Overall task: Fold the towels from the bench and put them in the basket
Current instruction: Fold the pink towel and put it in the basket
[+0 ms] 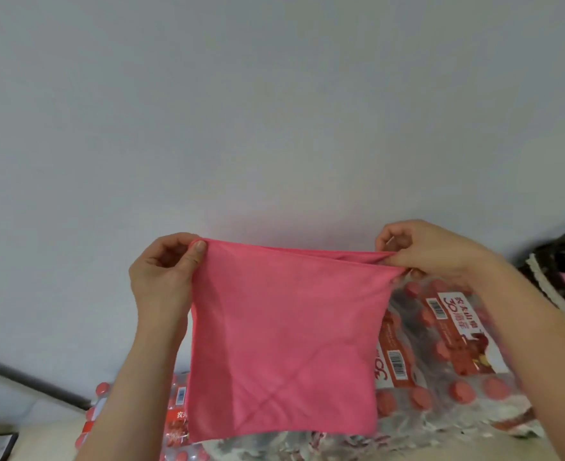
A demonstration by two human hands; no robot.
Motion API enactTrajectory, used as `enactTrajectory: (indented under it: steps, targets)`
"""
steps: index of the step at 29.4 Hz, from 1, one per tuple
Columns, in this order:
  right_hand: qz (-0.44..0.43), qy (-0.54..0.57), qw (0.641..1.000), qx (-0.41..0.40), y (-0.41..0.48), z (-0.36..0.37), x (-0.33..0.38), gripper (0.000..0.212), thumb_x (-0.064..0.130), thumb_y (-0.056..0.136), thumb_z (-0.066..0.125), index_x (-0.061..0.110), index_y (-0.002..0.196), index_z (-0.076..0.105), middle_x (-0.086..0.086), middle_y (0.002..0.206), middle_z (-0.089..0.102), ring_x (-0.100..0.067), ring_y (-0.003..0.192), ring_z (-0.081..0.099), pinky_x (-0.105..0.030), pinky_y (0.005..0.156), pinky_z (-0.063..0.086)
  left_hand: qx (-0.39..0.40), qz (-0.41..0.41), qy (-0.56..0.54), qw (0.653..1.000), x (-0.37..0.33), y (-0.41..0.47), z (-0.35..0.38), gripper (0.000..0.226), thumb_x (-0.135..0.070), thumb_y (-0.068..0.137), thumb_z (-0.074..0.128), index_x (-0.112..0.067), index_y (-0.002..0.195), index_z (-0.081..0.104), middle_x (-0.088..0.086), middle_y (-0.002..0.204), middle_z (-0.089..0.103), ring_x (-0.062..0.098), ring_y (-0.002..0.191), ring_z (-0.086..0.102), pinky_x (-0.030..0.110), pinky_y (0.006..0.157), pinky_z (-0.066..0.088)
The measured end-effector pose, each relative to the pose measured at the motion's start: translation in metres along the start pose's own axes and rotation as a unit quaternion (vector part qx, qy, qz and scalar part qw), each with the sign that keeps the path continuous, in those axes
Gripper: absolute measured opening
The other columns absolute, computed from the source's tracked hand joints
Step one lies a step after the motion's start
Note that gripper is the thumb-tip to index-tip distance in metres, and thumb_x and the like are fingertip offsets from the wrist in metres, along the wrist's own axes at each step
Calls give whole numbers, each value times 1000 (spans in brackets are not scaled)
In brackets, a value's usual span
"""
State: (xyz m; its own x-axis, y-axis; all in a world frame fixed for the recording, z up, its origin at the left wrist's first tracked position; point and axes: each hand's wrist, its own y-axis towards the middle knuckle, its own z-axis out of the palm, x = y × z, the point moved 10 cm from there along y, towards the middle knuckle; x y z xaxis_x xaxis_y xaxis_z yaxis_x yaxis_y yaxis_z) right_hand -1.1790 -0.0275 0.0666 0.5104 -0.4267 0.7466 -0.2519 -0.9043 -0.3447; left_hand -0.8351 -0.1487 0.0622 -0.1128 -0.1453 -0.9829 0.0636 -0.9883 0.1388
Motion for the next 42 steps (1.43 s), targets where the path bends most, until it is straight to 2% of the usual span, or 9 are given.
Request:
enactTrajectory:
  steps: [5,12,16,21,23,31,35,39,42]
  targets:
    - [-108,48,992,33,-34,-25,31,26,-3,78,67,21,82,58,2,82,58,-3,61,49,-19,49,38,26,-9,-34,999,-11,-1,20,25,-4,84,69,-24,96,75,-3,81,67,11,77,60,29,81,49]
    - [-218,151,964,8,-76,-68,39,31,-15,85,53,13,76,66,-3,69,59,-10,51,49,-18,45,39,0,14,-41,999,-41,-21,48,18,-8,84,70,-25,83,76,2,88,72,15,83,62,35,82,47]
    - [-228,28,972,-38,-95,-98,26,33,-13,85,51,9,74,73,-9,63,67,-13,54,58,-20,53,46,-13,31,-51,998,-59,-44,73,15,-10,84,70,-23,85,76,1,90,71,13,83,62,32,77,46]
    - [-203,-135,969,-33,-117,-119,-3,13,39,70,78,27,73,74,6,78,71,-9,74,64,-24,69,52,-8,60,-48,997,-78,-69,103,13,-11,84,70,-22,86,76,-1,88,71,11,81,62,28,75,45]
    - [-210,-165,962,-58,-129,-134,-11,14,35,69,81,25,69,72,7,77,68,-6,72,61,-19,67,48,-11,66,-50,996,-83,-79,112,13,-10,84,71,-22,85,76,-3,86,72,10,81,62,27,76,46]
    - [-291,228,918,-143,-153,-219,-20,17,-2,84,62,7,70,56,6,52,50,-4,43,39,-14,38,32,128,26,-67,989,-106,-109,164,11,-11,69,75,-17,77,78,-1,73,72,9,69,64,19,65,53]
    - [-253,347,894,-127,-137,-232,-38,22,-2,83,61,18,75,57,8,54,53,-2,38,38,-14,34,27,182,-39,-64,980,-92,-109,186,16,-11,62,72,-15,76,79,2,68,71,8,62,63,18,61,54]
    - [-111,133,965,-197,-86,-213,-95,19,7,81,72,23,93,72,2,83,67,0,67,56,-12,49,39,143,-110,108,978,-32,-104,191,14,-6,73,73,-17,79,79,-1,73,72,8,70,60,23,71,48]
    - [-104,170,946,-255,-68,-209,-119,19,2,82,70,19,89,73,-11,94,71,-9,71,63,-15,54,51,95,-66,175,978,-20,-103,198,14,-7,79,74,-14,91,75,-4,78,71,-7,63,60,16,67,40]
